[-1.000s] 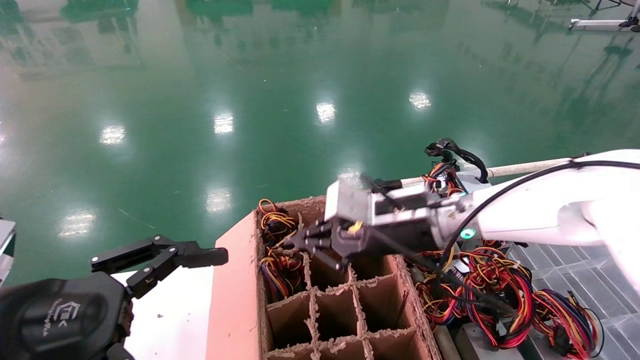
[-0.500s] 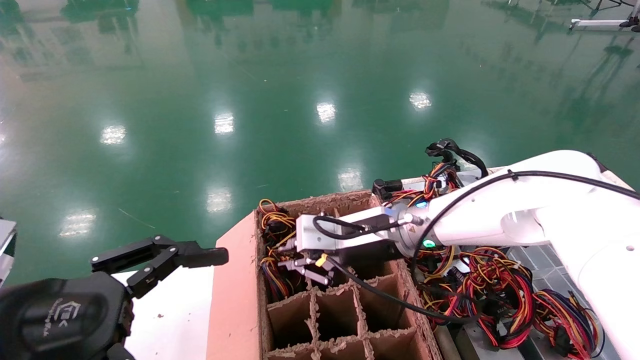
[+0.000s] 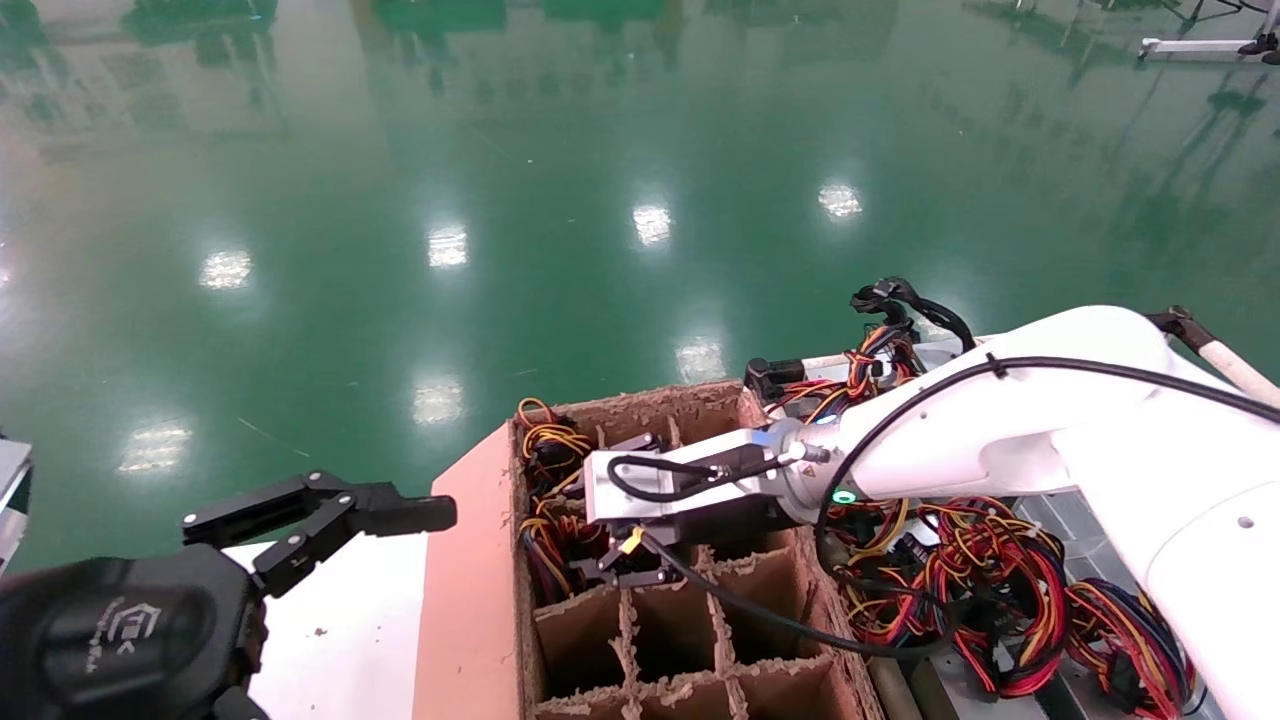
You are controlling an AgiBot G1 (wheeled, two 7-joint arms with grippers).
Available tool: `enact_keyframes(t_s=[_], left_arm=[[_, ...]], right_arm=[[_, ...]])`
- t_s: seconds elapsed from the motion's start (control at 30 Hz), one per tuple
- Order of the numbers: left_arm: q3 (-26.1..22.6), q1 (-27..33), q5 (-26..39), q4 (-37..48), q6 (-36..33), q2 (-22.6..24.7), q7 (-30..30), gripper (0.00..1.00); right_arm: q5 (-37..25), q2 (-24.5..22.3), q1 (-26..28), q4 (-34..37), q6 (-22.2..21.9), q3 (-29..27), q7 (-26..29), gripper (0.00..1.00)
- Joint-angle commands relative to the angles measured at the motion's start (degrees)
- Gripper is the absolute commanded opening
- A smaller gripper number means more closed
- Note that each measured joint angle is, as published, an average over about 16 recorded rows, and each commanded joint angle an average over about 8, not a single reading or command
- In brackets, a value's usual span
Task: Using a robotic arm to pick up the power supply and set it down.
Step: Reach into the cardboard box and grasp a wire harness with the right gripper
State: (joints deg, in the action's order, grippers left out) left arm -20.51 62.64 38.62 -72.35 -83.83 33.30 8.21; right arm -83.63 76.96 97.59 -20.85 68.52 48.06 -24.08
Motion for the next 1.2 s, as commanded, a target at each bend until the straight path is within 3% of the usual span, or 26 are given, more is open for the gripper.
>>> enact_keyframes(t_s=[0.03, 0.1, 0.17, 1.2], left_arm=[[0.0, 0.0, 0.0, 0.0, 0.0, 0.0, 0.0, 1.0], [0.0, 0.0, 0.0, 0.0, 0.0, 0.0, 0.0, 1.0], [0.0, 0.0, 0.0, 0.0, 0.0, 0.0, 0.0, 1.0], [0.0, 0.0, 0.0, 0.0, 0.0, 0.0, 0.0, 1.0]], right_arm=[[-0.3, 0.0, -0.2, -0.6, -0.3, 0.4, 0.4, 0.23], [-0.3, 0.0, -0.4, -1.2, -0.8, 0.8, 0.7, 0.05], [-0.3, 0.0, -0.5, -1.7, -1.4, 1.0, 0.9, 0.0], [2.0, -1.1, -0.9, -2.9, -1.7, 2.6, 1.9, 0.0]])
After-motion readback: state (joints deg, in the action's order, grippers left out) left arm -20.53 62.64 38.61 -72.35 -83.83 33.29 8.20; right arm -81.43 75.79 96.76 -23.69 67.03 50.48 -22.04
